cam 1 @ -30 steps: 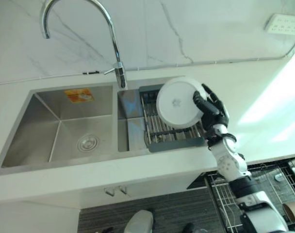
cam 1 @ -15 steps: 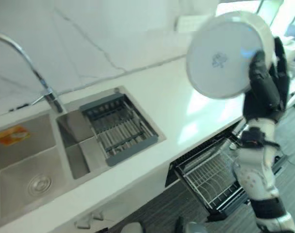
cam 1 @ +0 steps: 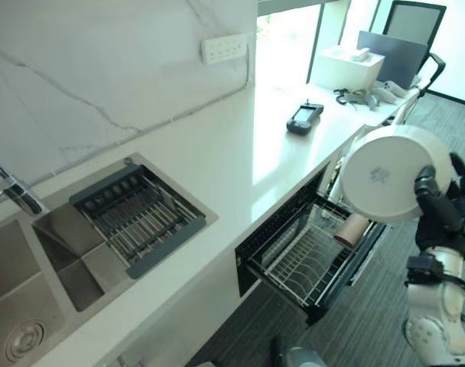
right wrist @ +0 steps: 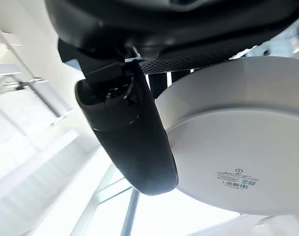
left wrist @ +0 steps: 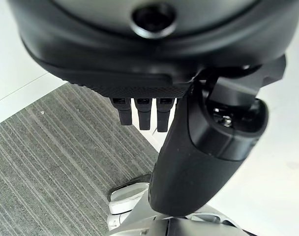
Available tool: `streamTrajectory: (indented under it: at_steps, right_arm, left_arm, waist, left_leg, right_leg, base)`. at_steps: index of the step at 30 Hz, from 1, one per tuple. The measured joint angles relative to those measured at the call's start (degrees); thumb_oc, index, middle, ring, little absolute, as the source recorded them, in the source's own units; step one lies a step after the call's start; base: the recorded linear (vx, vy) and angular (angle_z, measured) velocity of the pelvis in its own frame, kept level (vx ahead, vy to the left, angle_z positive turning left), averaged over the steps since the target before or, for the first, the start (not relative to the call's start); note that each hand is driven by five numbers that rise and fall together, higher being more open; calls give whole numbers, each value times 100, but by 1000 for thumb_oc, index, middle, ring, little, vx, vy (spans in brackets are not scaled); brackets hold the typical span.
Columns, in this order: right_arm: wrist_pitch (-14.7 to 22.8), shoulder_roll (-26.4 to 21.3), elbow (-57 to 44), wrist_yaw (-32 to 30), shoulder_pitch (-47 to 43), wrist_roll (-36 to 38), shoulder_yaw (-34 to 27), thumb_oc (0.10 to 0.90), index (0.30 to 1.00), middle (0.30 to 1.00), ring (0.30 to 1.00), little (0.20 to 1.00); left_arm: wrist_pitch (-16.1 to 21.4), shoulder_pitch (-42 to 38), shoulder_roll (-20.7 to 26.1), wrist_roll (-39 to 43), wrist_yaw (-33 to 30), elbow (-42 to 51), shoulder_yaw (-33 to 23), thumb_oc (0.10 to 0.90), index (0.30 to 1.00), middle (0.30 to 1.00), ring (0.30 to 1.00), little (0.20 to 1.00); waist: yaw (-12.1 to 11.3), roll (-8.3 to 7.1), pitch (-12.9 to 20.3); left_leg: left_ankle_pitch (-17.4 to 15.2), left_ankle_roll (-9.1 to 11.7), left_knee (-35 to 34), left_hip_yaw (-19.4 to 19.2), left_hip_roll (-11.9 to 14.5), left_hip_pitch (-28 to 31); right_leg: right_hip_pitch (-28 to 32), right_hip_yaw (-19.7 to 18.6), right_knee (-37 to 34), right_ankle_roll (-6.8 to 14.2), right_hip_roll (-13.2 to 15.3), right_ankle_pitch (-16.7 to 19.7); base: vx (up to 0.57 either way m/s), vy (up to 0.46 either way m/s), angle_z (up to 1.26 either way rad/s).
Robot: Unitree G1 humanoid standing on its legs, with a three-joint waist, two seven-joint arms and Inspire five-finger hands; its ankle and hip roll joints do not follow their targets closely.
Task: Place the dishes in the dishwasher.
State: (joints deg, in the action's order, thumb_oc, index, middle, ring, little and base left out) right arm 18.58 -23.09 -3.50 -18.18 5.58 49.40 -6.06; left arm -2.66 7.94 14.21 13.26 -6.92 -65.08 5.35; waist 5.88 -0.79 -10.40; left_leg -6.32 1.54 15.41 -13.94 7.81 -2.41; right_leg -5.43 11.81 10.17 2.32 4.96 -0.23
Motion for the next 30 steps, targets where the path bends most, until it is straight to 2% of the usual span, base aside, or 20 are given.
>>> streamTrajectory:
  at_steps: [3,7,12,14,15,18,21,23,26,30]
  right_arm:
    - [-290,27,628,141,-6,-199,263,400,300,300,300,300]
    - [-422,64,1335,281,-134,-702,755,400,300,300,300,300]
    - [-526,81,1805,305,-508,-1142,982,400,300,300,300,300]
    - [-526,76,2053,252,-746,-1347,979,400,300,300,300,300]
    - [-535,32,2416,101,-1002,-1426,953,400,300,300,300,300]
    - [-616,-13,2588,-13,-1321,-1860,984,400,300,300,300,300]
    - [-726,-284,3248,-363,-1841,-2507,1034,400,300,300,300,300]
    - [-844,-460,3780,-788,-2332,-2992,1047,400,300,300,300,300]
    - [-902,-528,4010,-1561,-2684,-4055,1150,400,300,300,300,300]
    - [-1001,-745,4294,-2418,-3166,-5174,1723,400,300,300,300,300]
  left_arm:
    - [-2,11,3,0,2,59,23,800,900,900,900,900]
    - [-114,-39,18,-1,0,136,118,800,900,900,900,900]
    - [-215,-90,32,-2,5,248,128,800,900,900,900,900]
    - [-225,-103,34,-2,8,246,129,800,900,900,900,900]
    - [-231,-258,38,1,13,223,158,800,900,900,900,900]
    - [-229,-458,38,12,25,265,174,800,900,900,900,900]
    - [-228,-663,38,225,102,355,182,800,900,900,900,900]
    - [-222,-877,43,229,136,359,223,800,900,900,900,900]
    - [-197,-1053,57,235,140,270,223,800,900,900,900,900]
    - [-89,-1349,78,452,154,250,229,800,900,900,900,900]
  waist:
    - [-57,2,-3]
    - [-273,-1,-12]
    - [-503,-32,-78]
    - [-561,-45,-196]
    - [-615,-22,-380]
    - [-715,109,-747]
    - [-852,229,-928]
    - [-935,277,-1180]
    - [-1049,269,-1476]
    - [-1145,244,-1841]
  left_leg:
    - [35,-32,-37,12,-21,-29]
    - [35,-31,-39,73,-53,-48]
    - [19,-47,-31,188,-113,-98]
    - [7,-62,-8,206,-120,-118]
    - [-25,-81,105,323,-127,-235]
    - [-71,-83,193,403,-148,-300]
    - [-54,-72,333,470,-183,-520]
    - [-48,-92,367,472,-194,-553]
    - [-56,-107,412,525,-203,-656]
    - [-59,-106,527,671,-198,-892]
  right_leg:
    - [-15,5,-11,-1,12,2]
    - [-19,58,36,-24,47,21]
    - [-15,150,89,-27,113,20]
    - [-14,170,100,-29,125,19]
    - [-21,260,106,-50,137,22]
    - [-34,290,122,-89,145,12]
    - [-190,319,227,-134,172,96]
    - [-225,323,225,-131,187,129]
    - [-228,376,214,-129,206,131]
    - [-371,507,206,-177,196,133]
  base:
    - [-10,0,8]
    - [6,-11,12]
    - [24,-6,15]
    - [13,-6,14]
    - [6,0,25]
    - [-16,36,15]
    - [-68,38,8]
    - [-44,9,5]
    - [-56,-10,9]
    - [-11,5,15]
